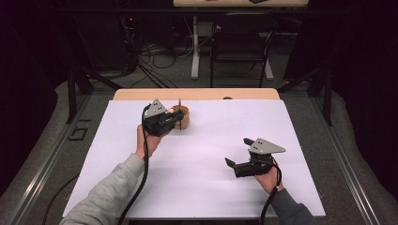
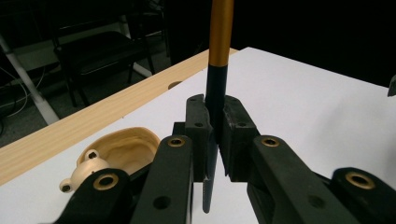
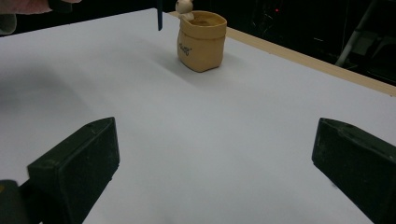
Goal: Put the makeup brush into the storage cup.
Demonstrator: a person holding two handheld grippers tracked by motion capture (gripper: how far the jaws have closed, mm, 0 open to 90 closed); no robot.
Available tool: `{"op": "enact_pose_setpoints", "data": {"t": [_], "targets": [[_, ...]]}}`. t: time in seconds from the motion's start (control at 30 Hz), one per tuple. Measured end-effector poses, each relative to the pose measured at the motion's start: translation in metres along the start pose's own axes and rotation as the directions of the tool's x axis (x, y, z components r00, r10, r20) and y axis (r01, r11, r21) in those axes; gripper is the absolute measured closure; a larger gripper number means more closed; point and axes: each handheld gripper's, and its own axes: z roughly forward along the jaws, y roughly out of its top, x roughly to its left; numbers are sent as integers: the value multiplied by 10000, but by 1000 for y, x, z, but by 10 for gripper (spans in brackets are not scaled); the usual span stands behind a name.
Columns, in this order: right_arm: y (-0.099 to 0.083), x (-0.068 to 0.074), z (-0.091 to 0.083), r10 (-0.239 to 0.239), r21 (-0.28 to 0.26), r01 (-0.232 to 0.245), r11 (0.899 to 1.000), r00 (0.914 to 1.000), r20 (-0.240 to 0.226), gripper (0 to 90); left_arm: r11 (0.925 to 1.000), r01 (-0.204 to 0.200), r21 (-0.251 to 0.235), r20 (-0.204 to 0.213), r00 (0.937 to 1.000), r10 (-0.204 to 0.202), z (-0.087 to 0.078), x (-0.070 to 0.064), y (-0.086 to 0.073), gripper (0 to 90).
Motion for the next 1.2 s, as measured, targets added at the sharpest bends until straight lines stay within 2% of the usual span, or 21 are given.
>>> {"op": "enact_pose_setpoints", "data": {"t": [0.87, 1.2], "targets": [[-1, -2, 0, 46, 12, -46, 10000, 10000, -23, 4, 9999, -109, -85, -398, 9992, 106, 8, 16, 22, 830], [-1, -2, 0, 36, 9, -36, 10000, 10000, -41, 5, 9998, -79, -167, -576, 9983, 69, 16, 22, 28, 830]]}}
